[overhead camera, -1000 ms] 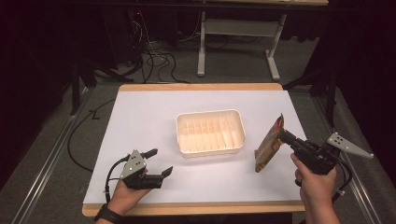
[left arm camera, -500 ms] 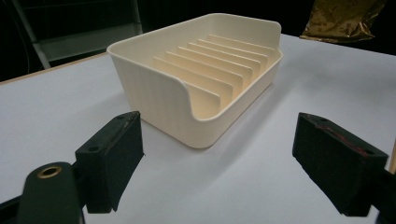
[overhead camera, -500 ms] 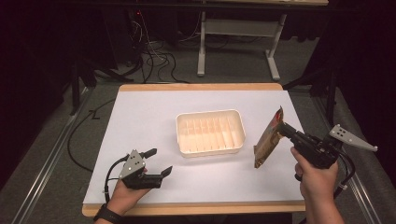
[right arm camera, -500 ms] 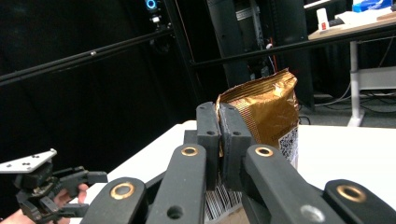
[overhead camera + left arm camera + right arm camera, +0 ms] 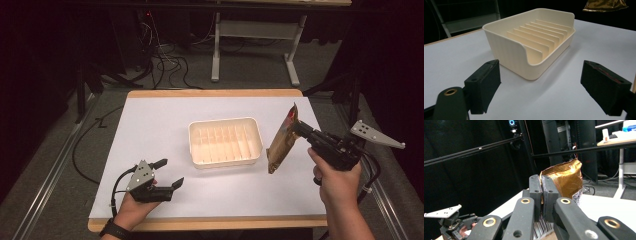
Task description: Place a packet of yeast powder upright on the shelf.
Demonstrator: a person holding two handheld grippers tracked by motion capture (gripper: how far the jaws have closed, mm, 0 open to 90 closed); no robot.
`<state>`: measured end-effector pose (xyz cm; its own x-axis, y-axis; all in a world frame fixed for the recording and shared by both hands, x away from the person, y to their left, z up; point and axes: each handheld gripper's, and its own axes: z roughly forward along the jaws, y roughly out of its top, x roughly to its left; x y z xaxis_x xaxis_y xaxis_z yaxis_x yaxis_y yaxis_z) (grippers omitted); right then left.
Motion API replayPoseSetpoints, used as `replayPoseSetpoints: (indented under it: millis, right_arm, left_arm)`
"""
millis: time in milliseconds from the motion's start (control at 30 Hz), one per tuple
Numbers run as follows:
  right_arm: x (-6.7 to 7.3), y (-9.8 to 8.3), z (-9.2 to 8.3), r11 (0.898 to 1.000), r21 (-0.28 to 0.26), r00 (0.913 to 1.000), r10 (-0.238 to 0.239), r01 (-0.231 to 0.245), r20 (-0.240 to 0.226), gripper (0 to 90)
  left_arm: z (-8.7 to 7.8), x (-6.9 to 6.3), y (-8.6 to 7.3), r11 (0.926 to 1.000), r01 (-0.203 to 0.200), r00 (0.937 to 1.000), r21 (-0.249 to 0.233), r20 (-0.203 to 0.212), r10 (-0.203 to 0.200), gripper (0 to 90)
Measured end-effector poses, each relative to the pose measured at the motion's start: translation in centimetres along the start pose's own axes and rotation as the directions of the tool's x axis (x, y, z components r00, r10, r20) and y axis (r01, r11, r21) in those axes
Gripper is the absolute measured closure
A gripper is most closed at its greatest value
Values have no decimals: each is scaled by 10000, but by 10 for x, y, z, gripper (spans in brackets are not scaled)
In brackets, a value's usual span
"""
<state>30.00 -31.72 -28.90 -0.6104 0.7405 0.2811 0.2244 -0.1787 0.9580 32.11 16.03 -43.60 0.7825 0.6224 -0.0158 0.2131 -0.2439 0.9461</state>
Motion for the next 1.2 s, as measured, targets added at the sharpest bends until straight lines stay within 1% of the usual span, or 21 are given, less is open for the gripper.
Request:
replayPoseSetpoints:
  millis: [200, 333, 567, 600, 633, 833, 867, 900, 1033, 1200]
  right_arm:
    - [9, 10, 11, 9995, 103, 9994, -285, 287, -194, 890]
    - [12, 10, 21, 9995, 184, 9991, -268, 275, -322, 889]
    - [15, 5, 44, 9988, 428, 9984, -207, 230, -521, 889]
    - [16, 3, 52, 9984, 510, 9979, -217, 248, -606, 890]
    - [16, 3, 52, 9984, 510, 9979, -217, 248, -606, 890]
    - [19, -4, 72, 9976, 646, 9972, -193, 239, -720, 890]
    - [20, -6, 79, 9973, 688, 9970, -215, 266, -741, 890]
    - [20, -6, 79, 9973, 688, 9970, -215, 266, -741, 890]
    - [21, -10, 93, 9966, 778, 9967, -213, 274, -783, 890]
    - [22, -12, 101, 9961, 815, 9967, -272, 334, -762, 891]
  left_arm:
    - [0, 0, 0, 10000, -6, 10000, -13, 4, 6, 167]
    - [-1, 0, 0, 10000, -37, 10000, -2, 22, 37, 168]
    - [-1, 0, 1, 10000, -44, 10000, -19, -7, 44, 168]
    - [-1, 0, 1, 10000, -38, 10000, -16, -5, 38, 168]
    - [-1, 0, 1, 10000, -36, 10000, -17, 0, 36, 168]
    - [-1, 0, 0, 10000, -60, 10000, -9, 22, 60, 168]
    - [-1, 0, 0, 10000, -61, 10000, -15, 21, 61, 168]
    - [-1, 0, 0, 10000, -50, 10000, -15, 27, 50, 168]
    - [-2, 0, 1, 10000, -66, 10000, -3, 49, 66, 168]
    - [-1, 0, 1, 10000, -81, 9999, -2, 86, 81, 168]
